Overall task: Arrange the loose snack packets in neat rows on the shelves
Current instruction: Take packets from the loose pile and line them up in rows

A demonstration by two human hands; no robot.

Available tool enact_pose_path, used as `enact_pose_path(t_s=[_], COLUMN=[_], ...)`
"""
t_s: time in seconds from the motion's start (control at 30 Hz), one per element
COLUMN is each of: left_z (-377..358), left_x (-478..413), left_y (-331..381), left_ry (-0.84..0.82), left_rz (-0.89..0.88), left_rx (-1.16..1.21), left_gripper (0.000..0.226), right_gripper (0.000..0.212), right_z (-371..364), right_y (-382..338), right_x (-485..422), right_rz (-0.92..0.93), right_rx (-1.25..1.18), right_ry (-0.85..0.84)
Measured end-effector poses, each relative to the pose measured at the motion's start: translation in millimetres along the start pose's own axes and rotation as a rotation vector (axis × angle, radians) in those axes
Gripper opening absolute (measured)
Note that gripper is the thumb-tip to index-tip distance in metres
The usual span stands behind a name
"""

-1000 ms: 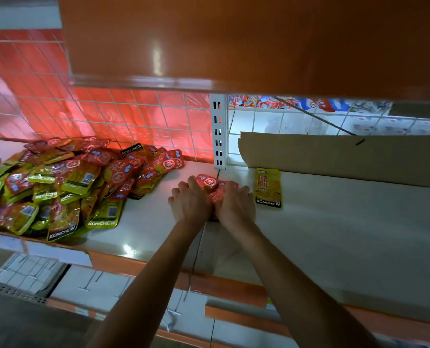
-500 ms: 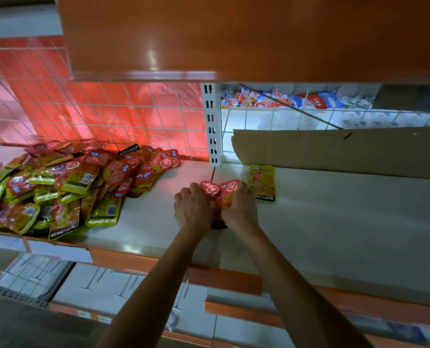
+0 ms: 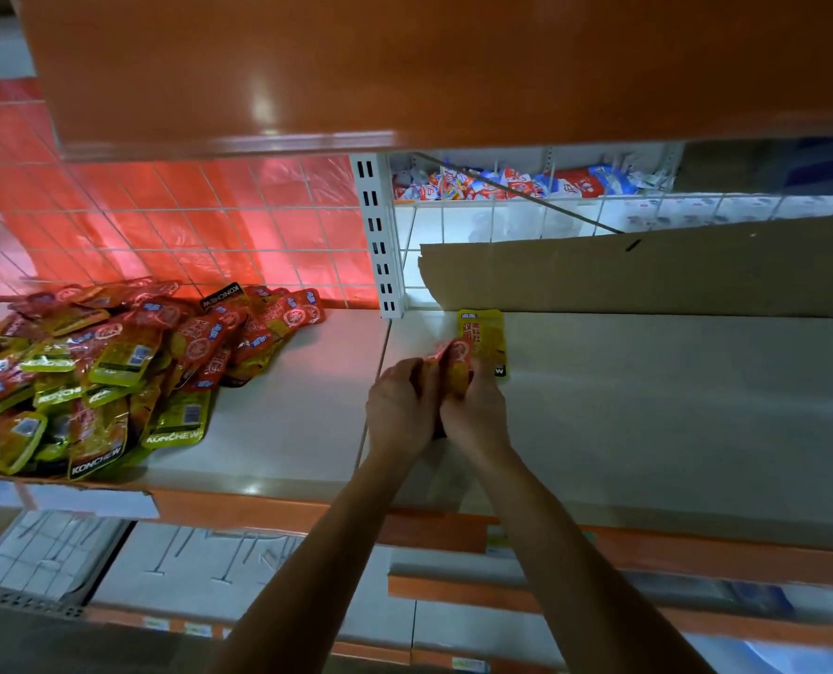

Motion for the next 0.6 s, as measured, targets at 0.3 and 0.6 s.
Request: enact_pose_path(t_s=[0.3, 0.6], left_z=[-32.4, -107.5], left_x=[1.8, 19.6], left_y=[34.7, 97.6], left_ry=[-0.041, -0.205], left_rz=[0.114, 0.303], left_rx=[0.373, 0.637], left_gripper=[0.026, 0.06], right_gripper=[0.047, 0.043], right_z=[51.1, 144.4], right_y=[19.5, 83.2], right_x=[5.7, 7.7], right_rz=[0.021, -0.064], right_rx=[-0.318, -0.346], right_ry=[0.149, 0.298])
Point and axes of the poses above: each hand's wrist, its own x-axis away from the middle knuckle, its own z-axis out of the back of the hand, y = z × x, the point moved 1 cm from there along -x, towards the middle knuckle, and after that the axes turned 15 degrees about x, right-handed, at the moved point
